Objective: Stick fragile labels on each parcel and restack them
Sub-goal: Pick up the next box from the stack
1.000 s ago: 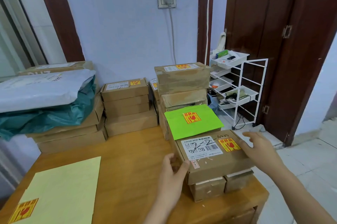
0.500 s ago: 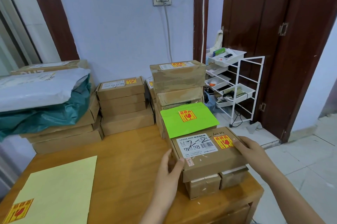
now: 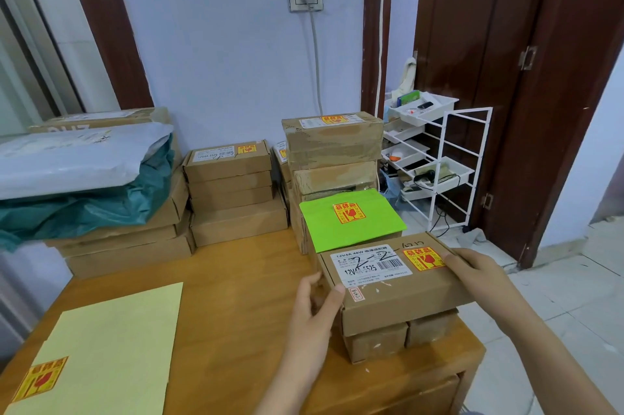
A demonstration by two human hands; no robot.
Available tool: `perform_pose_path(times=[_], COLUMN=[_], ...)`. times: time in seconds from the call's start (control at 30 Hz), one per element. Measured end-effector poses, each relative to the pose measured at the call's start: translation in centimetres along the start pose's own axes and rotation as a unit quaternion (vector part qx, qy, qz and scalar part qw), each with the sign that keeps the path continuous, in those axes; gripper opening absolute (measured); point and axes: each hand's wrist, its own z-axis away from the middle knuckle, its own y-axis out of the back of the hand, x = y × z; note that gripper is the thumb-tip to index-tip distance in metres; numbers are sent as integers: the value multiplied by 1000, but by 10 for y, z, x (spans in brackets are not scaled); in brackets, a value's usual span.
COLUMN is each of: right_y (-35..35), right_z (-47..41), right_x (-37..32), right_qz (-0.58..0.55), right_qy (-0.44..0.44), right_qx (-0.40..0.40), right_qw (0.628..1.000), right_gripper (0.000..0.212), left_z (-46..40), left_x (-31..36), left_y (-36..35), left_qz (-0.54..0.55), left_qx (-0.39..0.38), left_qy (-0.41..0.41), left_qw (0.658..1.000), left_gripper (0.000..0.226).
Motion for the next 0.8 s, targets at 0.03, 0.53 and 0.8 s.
perform_pose_path(times=[0.03, 0.53, 0.8], right_y=[1, -4, -26], right_z=[1, 13, 15], right_x=[-2, -19, -53], right_qz=[-1, -24, -47], right_qy=[1, 31, 79], right_qx=[-2, -11, -34], right_qw=[1000, 999, 995], right_gripper=[12, 20, 21], left_z=[2, 21, 21], left_x=[0, 18, 38], left_y=[1, 17, 38], left_qz=[0, 26, 49], left_qx=[2, 35, 92], left_qy=[0, -28, -59], left_qw=[1000, 999, 993], left_gripper=[39, 37, 31])
